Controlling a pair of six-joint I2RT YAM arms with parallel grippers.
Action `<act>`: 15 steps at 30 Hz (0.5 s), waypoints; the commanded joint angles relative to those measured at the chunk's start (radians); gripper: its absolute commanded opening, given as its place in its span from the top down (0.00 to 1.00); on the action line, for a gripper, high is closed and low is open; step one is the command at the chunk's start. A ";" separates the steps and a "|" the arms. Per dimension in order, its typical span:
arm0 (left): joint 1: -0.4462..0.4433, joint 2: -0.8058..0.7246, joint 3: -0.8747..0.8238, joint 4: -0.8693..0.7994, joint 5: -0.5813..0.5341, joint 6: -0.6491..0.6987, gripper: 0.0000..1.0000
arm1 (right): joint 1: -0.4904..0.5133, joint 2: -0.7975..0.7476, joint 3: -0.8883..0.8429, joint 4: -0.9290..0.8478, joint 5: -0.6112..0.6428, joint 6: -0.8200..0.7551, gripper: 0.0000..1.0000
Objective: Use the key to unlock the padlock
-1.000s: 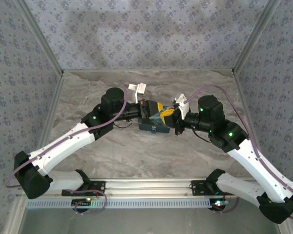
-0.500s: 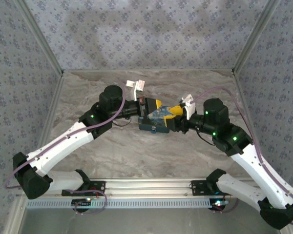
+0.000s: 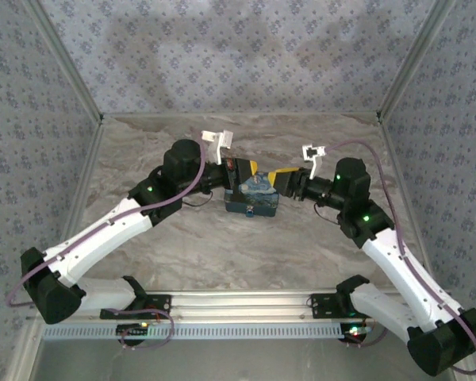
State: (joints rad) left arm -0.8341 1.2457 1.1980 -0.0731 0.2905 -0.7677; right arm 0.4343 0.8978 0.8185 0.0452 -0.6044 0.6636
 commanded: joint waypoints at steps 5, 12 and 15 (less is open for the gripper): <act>-0.007 -0.006 0.001 0.072 -0.019 -0.004 1.00 | 0.008 -0.024 -0.081 0.311 -0.022 0.239 0.47; -0.007 0.009 -0.018 0.124 -0.017 -0.031 1.00 | 0.015 -0.046 -0.114 0.315 0.025 0.231 0.35; -0.009 0.014 -0.026 0.145 -0.019 -0.036 1.00 | 0.012 -0.047 -0.117 0.277 0.071 0.209 0.29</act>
State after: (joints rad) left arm -0.8341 1.2545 1.1851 0.0074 0.2783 -0.7940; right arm 0.4458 0.8642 0.7124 0.3119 -0.5831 0.8783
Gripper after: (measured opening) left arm 0.042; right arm 0.710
